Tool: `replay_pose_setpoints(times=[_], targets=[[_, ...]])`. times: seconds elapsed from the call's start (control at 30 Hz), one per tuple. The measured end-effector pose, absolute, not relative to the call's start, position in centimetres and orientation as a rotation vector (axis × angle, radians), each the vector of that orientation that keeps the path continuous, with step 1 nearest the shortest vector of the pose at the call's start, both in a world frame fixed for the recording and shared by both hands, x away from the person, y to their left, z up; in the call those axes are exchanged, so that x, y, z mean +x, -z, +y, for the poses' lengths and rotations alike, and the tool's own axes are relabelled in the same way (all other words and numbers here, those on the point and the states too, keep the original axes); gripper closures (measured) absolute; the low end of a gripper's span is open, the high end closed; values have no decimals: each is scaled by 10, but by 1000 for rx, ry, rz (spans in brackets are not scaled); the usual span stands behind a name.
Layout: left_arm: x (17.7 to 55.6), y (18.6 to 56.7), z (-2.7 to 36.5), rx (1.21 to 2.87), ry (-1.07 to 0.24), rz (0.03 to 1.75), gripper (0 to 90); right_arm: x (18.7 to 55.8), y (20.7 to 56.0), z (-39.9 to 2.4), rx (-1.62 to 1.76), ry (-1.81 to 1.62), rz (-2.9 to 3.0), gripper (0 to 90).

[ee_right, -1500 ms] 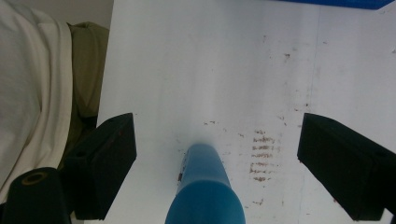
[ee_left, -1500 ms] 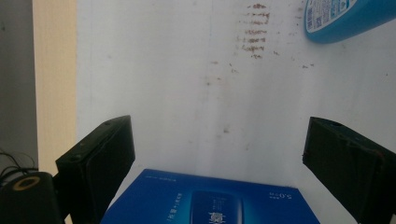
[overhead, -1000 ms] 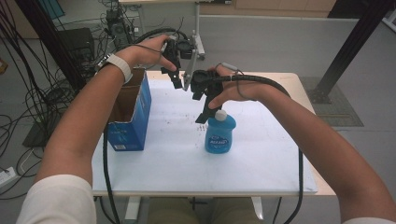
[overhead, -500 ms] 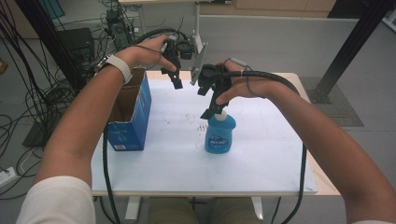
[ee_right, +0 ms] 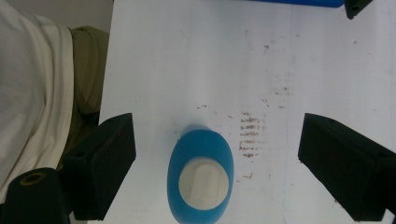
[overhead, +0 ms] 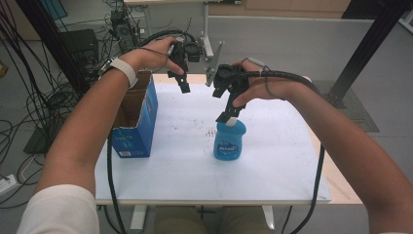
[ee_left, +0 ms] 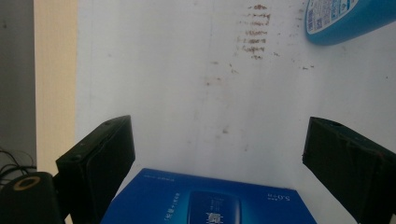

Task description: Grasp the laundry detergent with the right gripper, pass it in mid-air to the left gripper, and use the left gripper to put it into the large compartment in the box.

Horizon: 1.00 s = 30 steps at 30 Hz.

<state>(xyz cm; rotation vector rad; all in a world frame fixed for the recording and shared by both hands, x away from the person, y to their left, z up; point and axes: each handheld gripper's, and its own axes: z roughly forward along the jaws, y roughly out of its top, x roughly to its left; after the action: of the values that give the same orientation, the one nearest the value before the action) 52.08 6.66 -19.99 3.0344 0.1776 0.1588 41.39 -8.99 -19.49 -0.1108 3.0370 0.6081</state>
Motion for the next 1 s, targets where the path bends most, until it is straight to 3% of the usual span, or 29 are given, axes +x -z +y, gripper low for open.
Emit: replay_pose_setpoints(times=[1.0], targets=[[521, 202, 63, 3045, -155, 179, 97, 417, 199, -140, -23, -480, 3028, 87]])
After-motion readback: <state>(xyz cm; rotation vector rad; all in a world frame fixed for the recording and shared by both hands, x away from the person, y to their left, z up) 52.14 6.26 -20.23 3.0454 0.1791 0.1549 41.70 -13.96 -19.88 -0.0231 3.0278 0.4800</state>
